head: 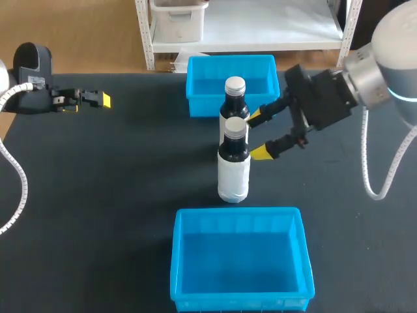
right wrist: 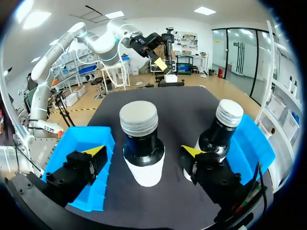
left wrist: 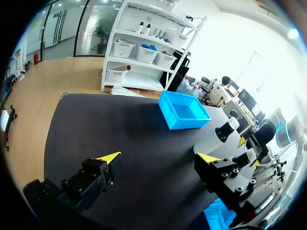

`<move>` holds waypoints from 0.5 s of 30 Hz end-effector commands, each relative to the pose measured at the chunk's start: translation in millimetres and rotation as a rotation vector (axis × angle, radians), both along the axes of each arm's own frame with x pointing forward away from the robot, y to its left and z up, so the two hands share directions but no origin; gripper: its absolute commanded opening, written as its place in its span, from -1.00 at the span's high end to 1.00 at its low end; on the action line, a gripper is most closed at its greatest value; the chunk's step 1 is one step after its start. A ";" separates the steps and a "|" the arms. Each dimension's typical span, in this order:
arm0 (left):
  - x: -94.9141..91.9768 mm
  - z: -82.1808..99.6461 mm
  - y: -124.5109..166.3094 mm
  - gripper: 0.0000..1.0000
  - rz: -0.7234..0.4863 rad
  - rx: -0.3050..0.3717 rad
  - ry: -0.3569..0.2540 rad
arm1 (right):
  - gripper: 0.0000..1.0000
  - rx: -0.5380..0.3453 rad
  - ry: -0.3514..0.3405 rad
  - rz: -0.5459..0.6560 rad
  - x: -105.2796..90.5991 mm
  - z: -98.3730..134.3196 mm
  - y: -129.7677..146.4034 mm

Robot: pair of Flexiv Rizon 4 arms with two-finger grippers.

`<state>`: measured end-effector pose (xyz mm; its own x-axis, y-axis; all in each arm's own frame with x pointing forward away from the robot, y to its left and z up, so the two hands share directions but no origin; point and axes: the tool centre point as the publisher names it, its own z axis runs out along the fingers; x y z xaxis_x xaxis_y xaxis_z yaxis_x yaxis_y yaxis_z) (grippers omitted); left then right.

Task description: Pick up the bottle, and place it in the far bin if it is heavy, or in the near bin if it is light.

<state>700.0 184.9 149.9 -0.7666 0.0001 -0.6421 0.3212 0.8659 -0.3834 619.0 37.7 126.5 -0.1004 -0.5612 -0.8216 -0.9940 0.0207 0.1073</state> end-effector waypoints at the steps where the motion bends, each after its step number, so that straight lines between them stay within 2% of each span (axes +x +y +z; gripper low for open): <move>1: 0.0 0.0 0.0 -1.00 0.000 0.000 0.000 | -1.00 -0.006 0.003 -0.012 -1.4 -2.8 9.8; 15: 0.0 0.0 0.0 -1.00 0.000 0.000 0.000 | -1.00 -0.029 0.015 -0.014 -2.3 -4.3 30.4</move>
